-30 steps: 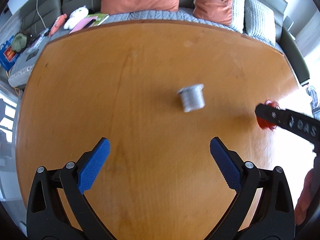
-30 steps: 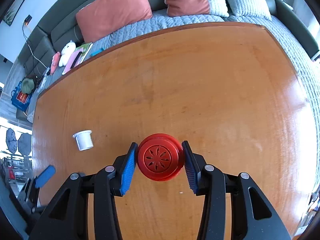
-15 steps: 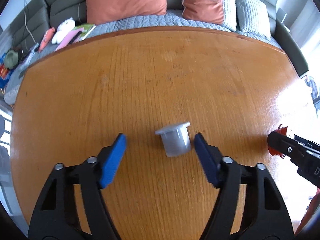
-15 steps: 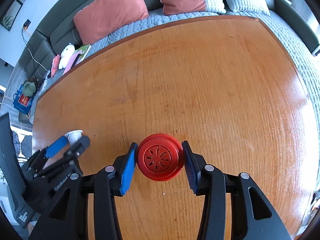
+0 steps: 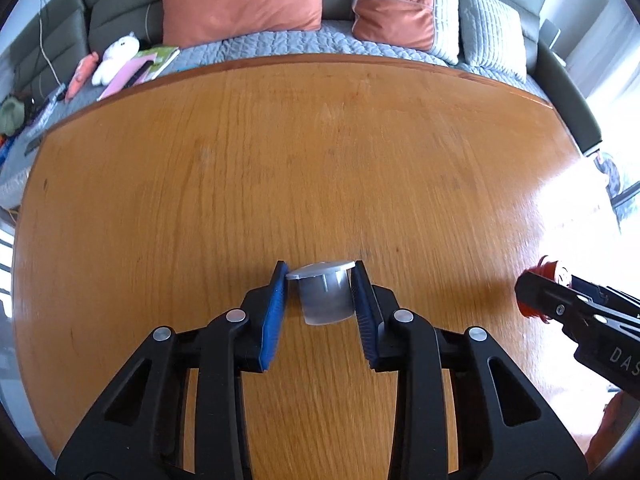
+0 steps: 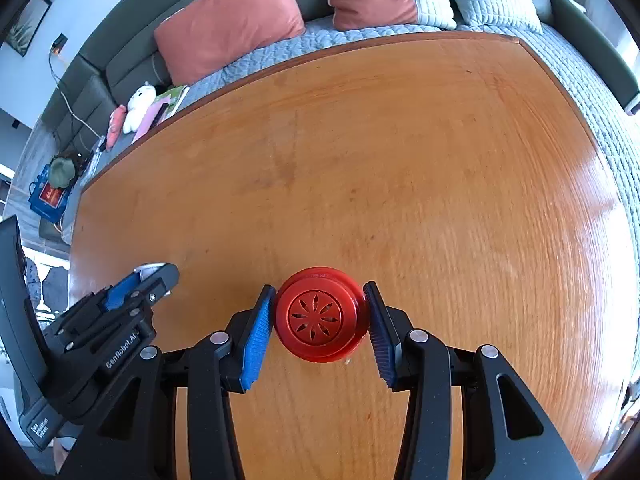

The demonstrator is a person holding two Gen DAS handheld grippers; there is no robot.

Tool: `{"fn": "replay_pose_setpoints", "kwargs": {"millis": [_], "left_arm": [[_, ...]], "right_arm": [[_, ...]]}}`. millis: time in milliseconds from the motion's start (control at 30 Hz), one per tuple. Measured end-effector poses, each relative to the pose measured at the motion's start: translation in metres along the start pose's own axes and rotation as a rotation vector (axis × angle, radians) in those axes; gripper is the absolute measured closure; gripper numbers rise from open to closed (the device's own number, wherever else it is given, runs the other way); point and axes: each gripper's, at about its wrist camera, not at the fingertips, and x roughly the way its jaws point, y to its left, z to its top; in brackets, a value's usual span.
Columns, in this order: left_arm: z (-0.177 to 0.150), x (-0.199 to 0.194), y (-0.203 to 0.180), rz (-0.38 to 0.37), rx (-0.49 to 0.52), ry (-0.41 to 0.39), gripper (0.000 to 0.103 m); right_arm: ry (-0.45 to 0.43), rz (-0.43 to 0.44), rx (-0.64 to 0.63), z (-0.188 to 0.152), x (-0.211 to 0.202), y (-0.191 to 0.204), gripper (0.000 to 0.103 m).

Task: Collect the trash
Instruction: 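Grasp the red cap with the right tool while the left tool grasps the white cup, then carry the white cup and red cap over the black bin and open both tools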

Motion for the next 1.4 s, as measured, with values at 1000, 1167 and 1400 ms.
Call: {"fn": "replay_pose_setpoints", "kwargs": {"millis": [1000, 1167, 1400], "left_arm": [[-0.165, -0.152, 0.105, -0.038, -0.088, -0.112, 0.071], [-0.202, -0.173, 0.157, -0.012, -0.159, -0.130, 0.071], [-0.268, -0.197, 0.246, 0.051, -0.307, -0.130, 0.071]], "right_arm": [[0.000, 0.097, -0.206, -0.155, -0.067, 0.179, 0.057], [0.048, 0.134, -0.304, -0.188, -0.052, 0.243, 0.057], [0.146, 0.200, -0.452, -0.242, -0.024, 0.342, 0.057]]}}
